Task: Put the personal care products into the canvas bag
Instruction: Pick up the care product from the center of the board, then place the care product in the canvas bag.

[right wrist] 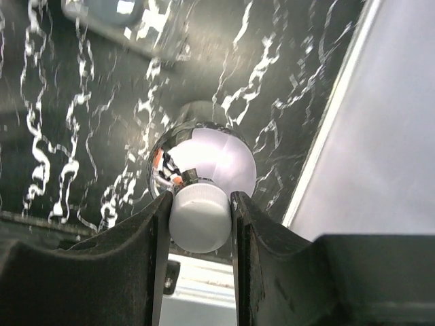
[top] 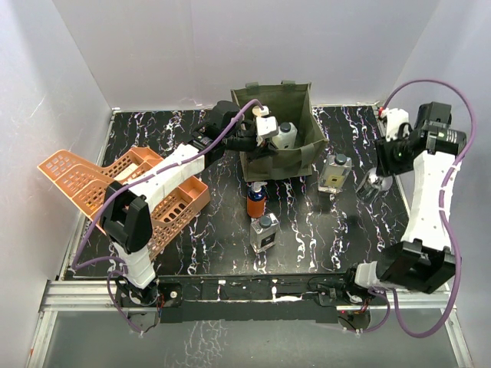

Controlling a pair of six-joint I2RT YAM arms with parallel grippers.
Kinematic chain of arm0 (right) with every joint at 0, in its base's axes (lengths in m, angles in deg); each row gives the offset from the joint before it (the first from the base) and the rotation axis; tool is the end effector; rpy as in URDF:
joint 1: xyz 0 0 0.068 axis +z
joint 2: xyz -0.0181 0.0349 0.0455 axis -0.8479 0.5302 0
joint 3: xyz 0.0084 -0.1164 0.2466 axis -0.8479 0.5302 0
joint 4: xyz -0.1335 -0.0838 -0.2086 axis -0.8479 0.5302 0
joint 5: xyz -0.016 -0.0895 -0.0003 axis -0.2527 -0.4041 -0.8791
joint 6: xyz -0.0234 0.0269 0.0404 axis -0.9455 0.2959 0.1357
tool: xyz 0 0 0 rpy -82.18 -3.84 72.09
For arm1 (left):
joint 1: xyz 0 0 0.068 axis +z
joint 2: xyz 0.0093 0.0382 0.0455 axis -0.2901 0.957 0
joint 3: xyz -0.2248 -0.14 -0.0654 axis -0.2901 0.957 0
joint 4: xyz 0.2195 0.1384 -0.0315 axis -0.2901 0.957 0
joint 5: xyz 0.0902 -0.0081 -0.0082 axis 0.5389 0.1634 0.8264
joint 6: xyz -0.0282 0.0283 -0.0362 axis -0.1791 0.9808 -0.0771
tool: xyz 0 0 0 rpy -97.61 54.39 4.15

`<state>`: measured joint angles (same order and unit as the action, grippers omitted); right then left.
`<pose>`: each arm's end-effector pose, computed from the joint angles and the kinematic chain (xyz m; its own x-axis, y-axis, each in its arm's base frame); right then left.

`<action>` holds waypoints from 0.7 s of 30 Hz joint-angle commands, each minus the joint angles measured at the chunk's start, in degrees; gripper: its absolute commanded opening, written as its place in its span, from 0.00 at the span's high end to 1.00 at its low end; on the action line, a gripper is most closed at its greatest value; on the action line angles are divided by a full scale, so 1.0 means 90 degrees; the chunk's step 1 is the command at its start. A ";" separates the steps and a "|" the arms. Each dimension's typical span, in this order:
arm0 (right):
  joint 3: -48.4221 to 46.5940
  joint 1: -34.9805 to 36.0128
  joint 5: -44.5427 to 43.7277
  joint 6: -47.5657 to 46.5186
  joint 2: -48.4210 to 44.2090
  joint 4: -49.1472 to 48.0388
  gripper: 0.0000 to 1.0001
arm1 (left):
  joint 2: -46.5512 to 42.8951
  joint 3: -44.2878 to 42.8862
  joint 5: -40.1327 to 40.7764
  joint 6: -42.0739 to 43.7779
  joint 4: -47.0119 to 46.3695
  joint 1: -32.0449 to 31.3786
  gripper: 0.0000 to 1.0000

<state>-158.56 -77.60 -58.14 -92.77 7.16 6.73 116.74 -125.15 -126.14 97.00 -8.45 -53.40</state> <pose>0.2193 -0.0683 0.3880 -0.8198 -0.2820 -0.4985 -0.2967 0.9536 -0.0515 0.3258 -0.2722 0.3470 0.2322 0.2427 -0.9419 0.9628 0.0798 0.2580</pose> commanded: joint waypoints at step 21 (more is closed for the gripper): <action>-0.5851 0.2605 -0.1248 0.1936 0.2505 -0.2337 0.92 | 0.0303 -0.0283 -0.0257 0.0295 0.0445 -0.0106 0.99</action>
<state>-204.31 -58.98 -65.75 -76.55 31.38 -0.26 117.76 -126.66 -126.79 98.49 -6.94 -53.71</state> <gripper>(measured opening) 0.375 0.053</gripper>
